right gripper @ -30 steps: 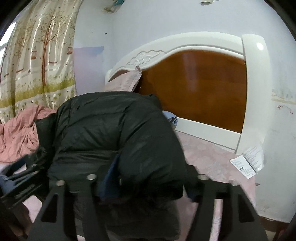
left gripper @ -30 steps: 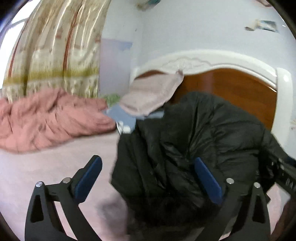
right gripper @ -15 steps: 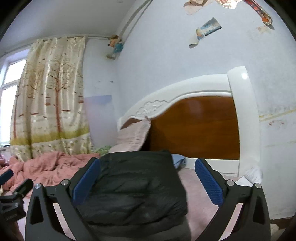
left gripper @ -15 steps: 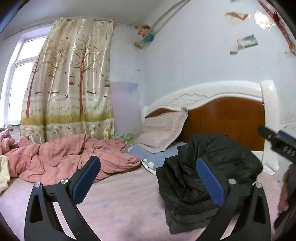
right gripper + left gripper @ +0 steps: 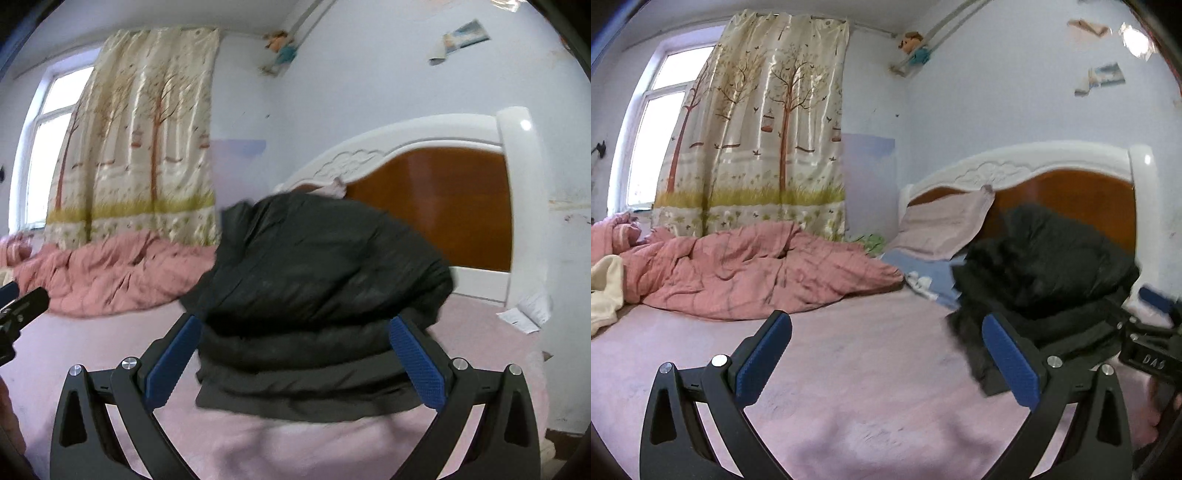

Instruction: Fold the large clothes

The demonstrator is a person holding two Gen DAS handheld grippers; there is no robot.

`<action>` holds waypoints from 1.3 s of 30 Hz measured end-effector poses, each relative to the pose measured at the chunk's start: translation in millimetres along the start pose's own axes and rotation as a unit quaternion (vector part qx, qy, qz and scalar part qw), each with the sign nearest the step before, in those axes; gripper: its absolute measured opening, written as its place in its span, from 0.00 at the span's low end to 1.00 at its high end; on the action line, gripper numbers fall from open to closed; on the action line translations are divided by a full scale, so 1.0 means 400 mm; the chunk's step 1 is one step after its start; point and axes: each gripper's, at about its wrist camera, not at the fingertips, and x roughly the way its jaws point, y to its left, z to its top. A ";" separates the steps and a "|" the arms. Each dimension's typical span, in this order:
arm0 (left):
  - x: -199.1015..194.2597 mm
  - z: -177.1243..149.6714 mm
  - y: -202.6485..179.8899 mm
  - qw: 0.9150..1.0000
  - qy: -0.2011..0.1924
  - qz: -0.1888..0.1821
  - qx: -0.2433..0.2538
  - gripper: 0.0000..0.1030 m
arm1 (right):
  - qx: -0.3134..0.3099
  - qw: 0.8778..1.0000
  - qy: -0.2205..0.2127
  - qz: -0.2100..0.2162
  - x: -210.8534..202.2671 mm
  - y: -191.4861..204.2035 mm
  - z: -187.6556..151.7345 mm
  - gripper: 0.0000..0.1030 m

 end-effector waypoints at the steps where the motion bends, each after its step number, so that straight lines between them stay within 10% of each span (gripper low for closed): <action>1: 0.011 -0.013 0.000 1.000 0.007 0.003 0.001 1.00 | -0.009 1.000 0.005 -0.003 0.008 0.010 -0.006 1.00; 15: 0.024 -0.049 -0.005 1.000 0.007 0.022 0.003 1.00 | -0.017 0.997 0.069 -0.013 0.091 0.020 -0.036 1.00; 39: 0.006 -0.050 -0.025 0.999 0.013 0.044 0.030 1.00 | -0.014 0.998 0.052 -0.021 0.074 0.008 -0.019 1.00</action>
